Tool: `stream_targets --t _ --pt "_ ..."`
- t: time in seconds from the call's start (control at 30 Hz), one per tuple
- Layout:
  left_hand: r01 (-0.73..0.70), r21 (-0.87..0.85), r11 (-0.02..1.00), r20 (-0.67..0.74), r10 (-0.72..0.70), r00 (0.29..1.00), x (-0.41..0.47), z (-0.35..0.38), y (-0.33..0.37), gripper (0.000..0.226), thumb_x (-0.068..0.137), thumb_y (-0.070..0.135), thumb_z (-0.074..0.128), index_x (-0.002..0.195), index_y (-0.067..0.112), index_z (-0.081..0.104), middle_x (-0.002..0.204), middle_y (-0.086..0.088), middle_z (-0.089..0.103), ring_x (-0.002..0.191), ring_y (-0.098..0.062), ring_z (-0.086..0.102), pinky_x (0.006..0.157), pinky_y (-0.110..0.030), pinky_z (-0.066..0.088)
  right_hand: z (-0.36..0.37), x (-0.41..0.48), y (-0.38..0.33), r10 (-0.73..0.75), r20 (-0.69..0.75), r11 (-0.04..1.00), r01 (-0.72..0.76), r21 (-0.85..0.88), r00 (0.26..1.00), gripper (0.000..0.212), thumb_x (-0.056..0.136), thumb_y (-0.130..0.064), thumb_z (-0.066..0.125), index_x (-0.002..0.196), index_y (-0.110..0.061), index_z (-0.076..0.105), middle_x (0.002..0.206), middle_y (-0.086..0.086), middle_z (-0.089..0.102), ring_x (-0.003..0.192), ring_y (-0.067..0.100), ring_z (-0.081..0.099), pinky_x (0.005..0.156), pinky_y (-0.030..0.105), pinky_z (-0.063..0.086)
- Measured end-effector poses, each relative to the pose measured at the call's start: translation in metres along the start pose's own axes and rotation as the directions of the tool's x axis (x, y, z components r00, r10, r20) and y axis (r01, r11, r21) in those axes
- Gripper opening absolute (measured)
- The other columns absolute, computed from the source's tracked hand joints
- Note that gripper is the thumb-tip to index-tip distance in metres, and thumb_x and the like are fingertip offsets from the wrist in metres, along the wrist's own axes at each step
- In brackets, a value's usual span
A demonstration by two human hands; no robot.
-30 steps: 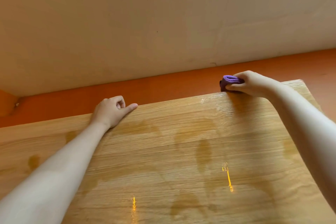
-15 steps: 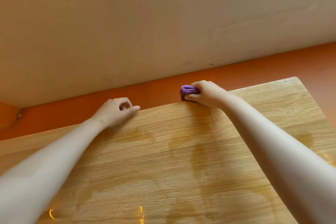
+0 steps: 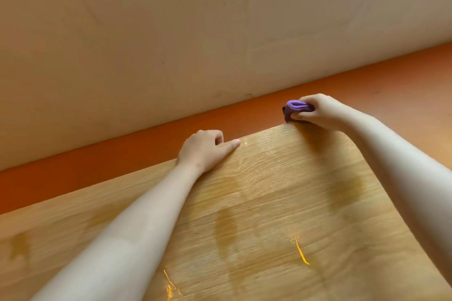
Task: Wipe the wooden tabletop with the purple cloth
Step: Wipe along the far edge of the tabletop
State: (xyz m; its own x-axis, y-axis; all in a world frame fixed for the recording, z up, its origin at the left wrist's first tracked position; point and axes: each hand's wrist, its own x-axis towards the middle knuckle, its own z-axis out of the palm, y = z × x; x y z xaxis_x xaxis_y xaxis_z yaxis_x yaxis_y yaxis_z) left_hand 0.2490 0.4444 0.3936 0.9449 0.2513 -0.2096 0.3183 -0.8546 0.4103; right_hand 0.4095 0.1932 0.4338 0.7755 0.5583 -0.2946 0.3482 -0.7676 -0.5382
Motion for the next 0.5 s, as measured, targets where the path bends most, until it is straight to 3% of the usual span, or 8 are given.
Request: stream_targets --t 0.1,0.2,0.37,0.5 --pt "-0.005 0.012 1.0 -0.023 0.005 1.0 0.0 -0.001 0.001 0.052 0.081 0.073 0.048 0.068 0.022 0.054 0.064 0.006 0.058 0.062 -0.012 0.055 0.051 -0.027 0.035 -0.009 0.0 0.01 0.032 -0.006 0.999 -0.032 0.019 0.999 0.019 0.085 -0.033 0.065 0.073 -0.02 0.058 0.071 -0.002 0.057 0.065 0.015 0.048 0.057 0.028 0.033" --pt "-0.006 0.021 1.0 -0.029 0.006 1.0 0.0 -0.001 0.002 0.052 0.08 0.073 0.048 0.067 0.023 0.053 0.063 0.007 0.058 0.063 -0.012 0.055 0.051 -0.027 0.033 0.007 0.009 -0.011 0.016 0.059 1.0 -0.016 0.005 0.998 0.022 0.077 -0.045 0.065 0.073 -0.025 0.06 0.073 -0.006 0.062 0.069 0.013 0.053 0.063 0.03 0.039" --pt "-0.013 0.033 0.999 -0.068 0.015 0.998 0.002 0.002 -0.002 0.052 0.078 0.074 0.049 0.063 0.025 0.05 0.061 0.008 0.057 0.063 -0.012 0.053 0.052 -0.028 0.032 0.053 0.021 -0.07 -0.139 0.186 0.99 0.136 0.026 0.973 0.025 0.081 -0.039 0.066 0.067 -0.023 0.054 0.07 -0.004 0.059 0.065 0.012 0.051 0.057 0.029 0.037" --pt "-0.013 0.045 0.999 -0.076 0.016 0.997 0.0 0.003 -0.002 0.053 0.078 0.074 0.049 0.063 0.024 0.051 0.061 0.009 0.057 0.063 -0.011 0.054 0.052 -0.029 0.036 0.043 0.02 -0.063 -0.133 0.226 0.991 0.129 0.034 0.965 0.022 0.084 -0.038 0.065 0.071 -0.022 0.056 0.073 -0.004 0.059 0.063 0.01 0.049 0.057 0.029 0.036"
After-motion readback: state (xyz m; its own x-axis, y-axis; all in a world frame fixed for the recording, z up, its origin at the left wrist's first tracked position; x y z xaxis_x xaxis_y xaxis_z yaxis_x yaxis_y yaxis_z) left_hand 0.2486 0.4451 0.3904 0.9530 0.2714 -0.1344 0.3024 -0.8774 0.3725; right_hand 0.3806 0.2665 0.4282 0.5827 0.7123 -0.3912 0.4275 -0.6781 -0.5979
